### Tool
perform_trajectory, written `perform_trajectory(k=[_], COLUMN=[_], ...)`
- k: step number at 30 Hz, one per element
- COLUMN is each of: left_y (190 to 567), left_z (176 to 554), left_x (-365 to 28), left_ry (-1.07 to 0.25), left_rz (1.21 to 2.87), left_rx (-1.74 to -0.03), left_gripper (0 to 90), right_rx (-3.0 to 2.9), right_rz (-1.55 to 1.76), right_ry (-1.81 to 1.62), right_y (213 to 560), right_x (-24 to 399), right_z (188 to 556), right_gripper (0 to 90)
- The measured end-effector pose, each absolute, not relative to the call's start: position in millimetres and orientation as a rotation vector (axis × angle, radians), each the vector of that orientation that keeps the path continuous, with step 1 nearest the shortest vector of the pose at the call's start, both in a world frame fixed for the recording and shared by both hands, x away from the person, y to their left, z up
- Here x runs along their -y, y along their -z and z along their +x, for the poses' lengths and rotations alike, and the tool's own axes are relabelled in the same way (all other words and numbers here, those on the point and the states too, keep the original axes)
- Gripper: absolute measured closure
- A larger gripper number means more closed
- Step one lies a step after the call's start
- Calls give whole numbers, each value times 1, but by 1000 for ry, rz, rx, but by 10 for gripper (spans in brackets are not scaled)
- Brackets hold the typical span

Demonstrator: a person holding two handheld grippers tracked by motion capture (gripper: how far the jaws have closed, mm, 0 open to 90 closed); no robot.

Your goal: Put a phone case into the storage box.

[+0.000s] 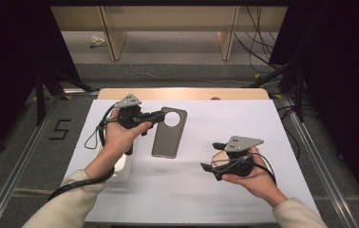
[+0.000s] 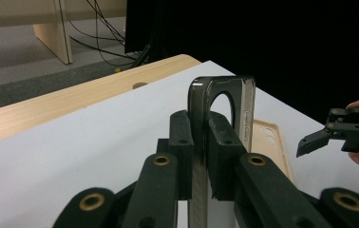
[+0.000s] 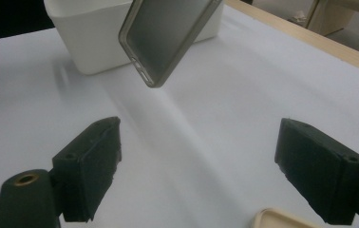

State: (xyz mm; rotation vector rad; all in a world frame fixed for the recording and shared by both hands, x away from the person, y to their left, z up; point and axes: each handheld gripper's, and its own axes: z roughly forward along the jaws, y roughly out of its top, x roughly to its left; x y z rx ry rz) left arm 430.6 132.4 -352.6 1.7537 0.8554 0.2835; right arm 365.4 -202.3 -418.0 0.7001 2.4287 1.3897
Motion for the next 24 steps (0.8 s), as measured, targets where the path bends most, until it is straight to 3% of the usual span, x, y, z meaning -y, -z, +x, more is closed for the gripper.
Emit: perform_trajectory(k=[24], left_y=[338], left_z=[437], left_x=[-164], left_ry=[-327], left_rz=[1725], left_rx=[-834], left_gripper=[818], right_rx=[-2390], right_rz=[743], right_ry=[-1385], right_y=[420], right_x=[211], right_z=[366], right_gripper=[172])
